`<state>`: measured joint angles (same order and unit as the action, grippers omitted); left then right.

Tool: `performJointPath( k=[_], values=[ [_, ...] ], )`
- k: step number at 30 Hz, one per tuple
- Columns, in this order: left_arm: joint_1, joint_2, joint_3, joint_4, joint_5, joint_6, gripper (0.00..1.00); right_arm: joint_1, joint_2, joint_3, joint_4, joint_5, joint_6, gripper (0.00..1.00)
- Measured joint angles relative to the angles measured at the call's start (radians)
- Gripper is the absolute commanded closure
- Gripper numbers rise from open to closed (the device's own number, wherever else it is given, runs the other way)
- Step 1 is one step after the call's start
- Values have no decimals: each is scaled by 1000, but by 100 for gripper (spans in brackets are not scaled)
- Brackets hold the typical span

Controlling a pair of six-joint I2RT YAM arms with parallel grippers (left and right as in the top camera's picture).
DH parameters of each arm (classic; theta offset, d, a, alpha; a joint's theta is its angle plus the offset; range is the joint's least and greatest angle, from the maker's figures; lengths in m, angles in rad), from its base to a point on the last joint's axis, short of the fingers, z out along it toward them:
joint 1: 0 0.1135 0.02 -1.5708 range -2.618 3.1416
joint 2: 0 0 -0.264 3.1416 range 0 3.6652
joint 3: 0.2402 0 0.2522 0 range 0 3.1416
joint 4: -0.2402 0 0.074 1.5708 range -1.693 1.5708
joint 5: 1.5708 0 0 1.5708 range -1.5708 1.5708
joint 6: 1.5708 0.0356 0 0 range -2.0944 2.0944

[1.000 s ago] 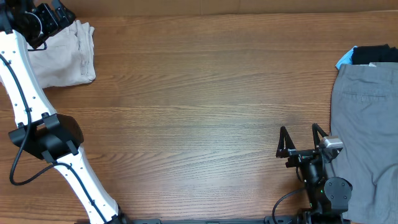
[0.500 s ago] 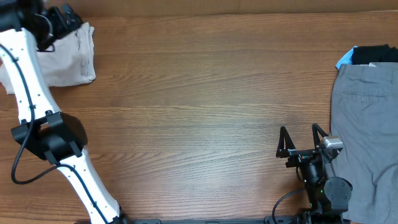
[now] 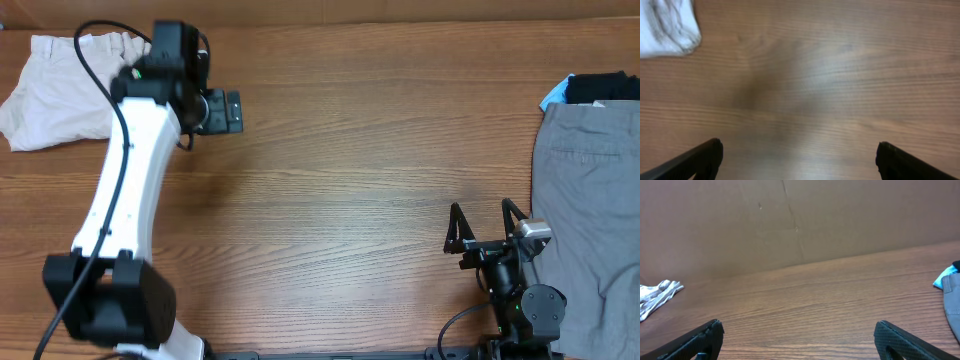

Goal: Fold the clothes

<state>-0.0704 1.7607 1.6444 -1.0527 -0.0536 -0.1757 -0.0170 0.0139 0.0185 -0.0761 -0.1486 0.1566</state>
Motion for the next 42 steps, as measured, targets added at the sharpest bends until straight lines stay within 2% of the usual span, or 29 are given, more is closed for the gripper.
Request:
performJointPath(
  k=[7,13,16,19,26,29,34,38,42],
  values=[
    [-12,-232,-356,372,-56,0,0,0,0,0,0,0,0,0],
    [-13,-504,-619,438,-52,0,0,0,0,0,1,0,0,0],
    [-13,-645,-747,520,-60,0,0,1,-1,0,0,0,0,0],
    [-13,-792,-919,662,-86,0,0,1,-1,0,0,0,0,0],
    [-13,-1124,-1364,1119,-109,0,0,5,-1,0,0,0,0,0],
    [-12,-1286,-1497,1225,-113,0,0,5,-2,0,0,0,0,0],
    [34,-1488,-1607,1223,-103,0,0,5,-2,0,0,0,0,0],
    [104,-1629,-1632,1023,-28,3,0,5,-3,0,-1,0,0,0],
    [118,-1693,-1636,976,13,27,0,5,-3,0,0,0,0,0]
  ],
)
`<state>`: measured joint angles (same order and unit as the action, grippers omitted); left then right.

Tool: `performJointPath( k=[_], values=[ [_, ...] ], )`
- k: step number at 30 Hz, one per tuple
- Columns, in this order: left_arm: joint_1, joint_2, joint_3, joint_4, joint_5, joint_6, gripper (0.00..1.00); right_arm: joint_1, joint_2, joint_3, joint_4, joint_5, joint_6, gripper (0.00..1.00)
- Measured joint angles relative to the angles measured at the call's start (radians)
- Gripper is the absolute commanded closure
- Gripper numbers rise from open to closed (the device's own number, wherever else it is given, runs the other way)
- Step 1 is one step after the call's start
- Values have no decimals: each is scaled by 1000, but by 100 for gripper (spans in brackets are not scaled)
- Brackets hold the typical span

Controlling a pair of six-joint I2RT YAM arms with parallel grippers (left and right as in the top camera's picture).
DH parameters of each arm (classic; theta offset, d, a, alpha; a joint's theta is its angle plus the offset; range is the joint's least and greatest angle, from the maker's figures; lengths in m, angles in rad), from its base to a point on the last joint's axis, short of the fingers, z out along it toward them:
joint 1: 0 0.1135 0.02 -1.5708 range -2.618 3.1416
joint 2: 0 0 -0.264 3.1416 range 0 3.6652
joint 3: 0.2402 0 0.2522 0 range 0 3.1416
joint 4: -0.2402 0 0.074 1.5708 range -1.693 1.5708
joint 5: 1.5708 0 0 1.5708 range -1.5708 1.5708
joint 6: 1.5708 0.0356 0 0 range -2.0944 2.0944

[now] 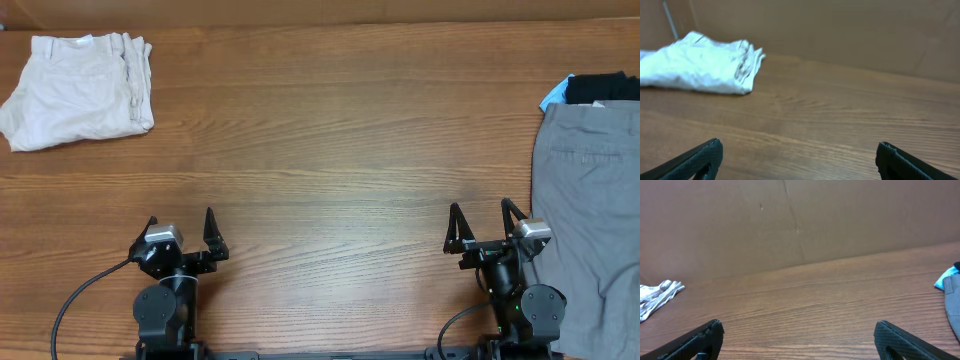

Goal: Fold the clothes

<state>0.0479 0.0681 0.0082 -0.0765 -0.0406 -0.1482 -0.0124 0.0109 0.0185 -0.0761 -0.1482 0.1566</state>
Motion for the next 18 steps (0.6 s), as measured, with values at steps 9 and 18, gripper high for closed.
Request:
performJointPath(
  k=[9,18],
  values=[
    [0,-52,0,0,53,55,0,0,0,0,0,0,0,0],
    [0,-52,0,1,57,56,0,0,0,0,0,0,0,0]
  ],
)
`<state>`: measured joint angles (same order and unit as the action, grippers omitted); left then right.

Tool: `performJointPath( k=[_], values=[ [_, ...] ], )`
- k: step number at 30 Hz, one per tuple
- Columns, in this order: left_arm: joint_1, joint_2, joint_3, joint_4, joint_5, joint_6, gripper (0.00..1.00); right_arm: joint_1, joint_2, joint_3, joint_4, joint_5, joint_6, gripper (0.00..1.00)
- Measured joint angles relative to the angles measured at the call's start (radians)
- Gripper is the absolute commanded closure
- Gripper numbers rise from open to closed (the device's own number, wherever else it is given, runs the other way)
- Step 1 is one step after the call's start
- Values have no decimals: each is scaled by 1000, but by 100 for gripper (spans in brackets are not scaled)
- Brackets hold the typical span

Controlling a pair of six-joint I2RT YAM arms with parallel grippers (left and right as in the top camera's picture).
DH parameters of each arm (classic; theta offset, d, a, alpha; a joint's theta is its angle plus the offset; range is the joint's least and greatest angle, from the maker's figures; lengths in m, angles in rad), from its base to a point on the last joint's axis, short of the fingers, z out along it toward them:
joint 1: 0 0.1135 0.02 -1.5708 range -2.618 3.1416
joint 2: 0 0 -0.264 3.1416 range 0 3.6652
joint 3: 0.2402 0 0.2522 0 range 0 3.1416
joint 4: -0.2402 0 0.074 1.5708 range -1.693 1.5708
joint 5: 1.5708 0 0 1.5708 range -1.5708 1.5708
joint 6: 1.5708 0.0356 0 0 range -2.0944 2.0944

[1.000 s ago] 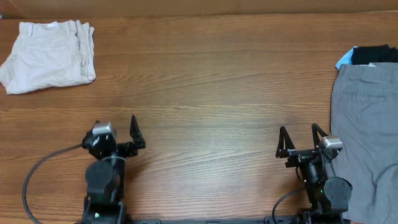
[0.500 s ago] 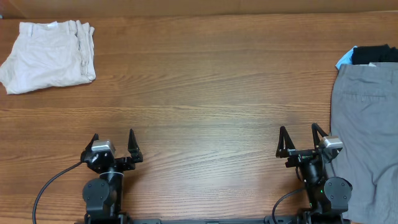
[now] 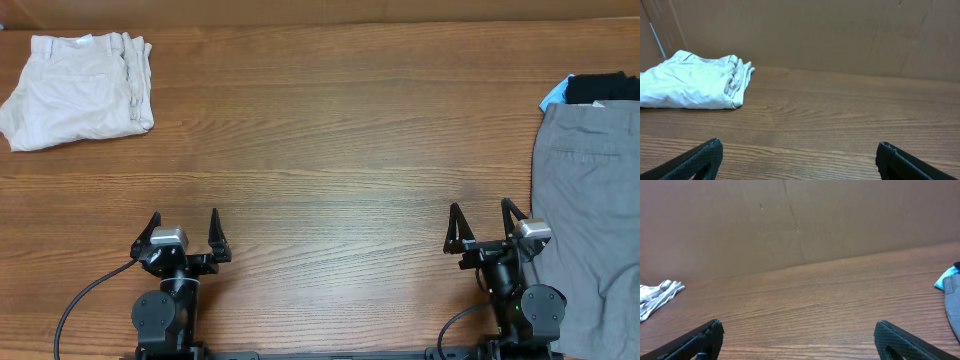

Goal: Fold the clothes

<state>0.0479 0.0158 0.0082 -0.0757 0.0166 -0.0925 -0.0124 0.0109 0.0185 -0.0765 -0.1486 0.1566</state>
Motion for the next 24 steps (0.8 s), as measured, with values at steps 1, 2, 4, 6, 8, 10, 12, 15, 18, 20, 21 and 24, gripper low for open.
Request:
performJointPath(
  k=[1,2,4,6,8,10,12,15,18,20,21,24],
  values=[
    [0,0,0,0,0,0,0,0,0,0,0,0,0,0],
    [0,0,0,0,0,0,0,0,0,0,1,1,0,0],
    [0,0,0,0,1,0,0,0,0,0,1,0,0,0],
    [0,0,0,0,3,0,0,0,0,0,1,0,0,0],
    [0,0,0,0,3,1,0,0,0,0,1,0,0,0],
    [0,0,0,0,3,7,0,0,0,0,1,0,0,0],
    [0,0,0,0,3,12,0,0,0,0,0,0,0,0],
    [0,0,0,0,3,18,0,0,0,0,1,0,0,0],
    [0,0,0,0,3,18,0,0,0,0,1,0,0,0],
    [0,0,0,0,3,18,0,0,0,0,1,0,0,0],
    [0,0,0,0,3,18,0,0,0,0,1,0,0,0],
    [0,0,0,0,3,18,0,0,0,0,1,0,0,0]
  ],
)
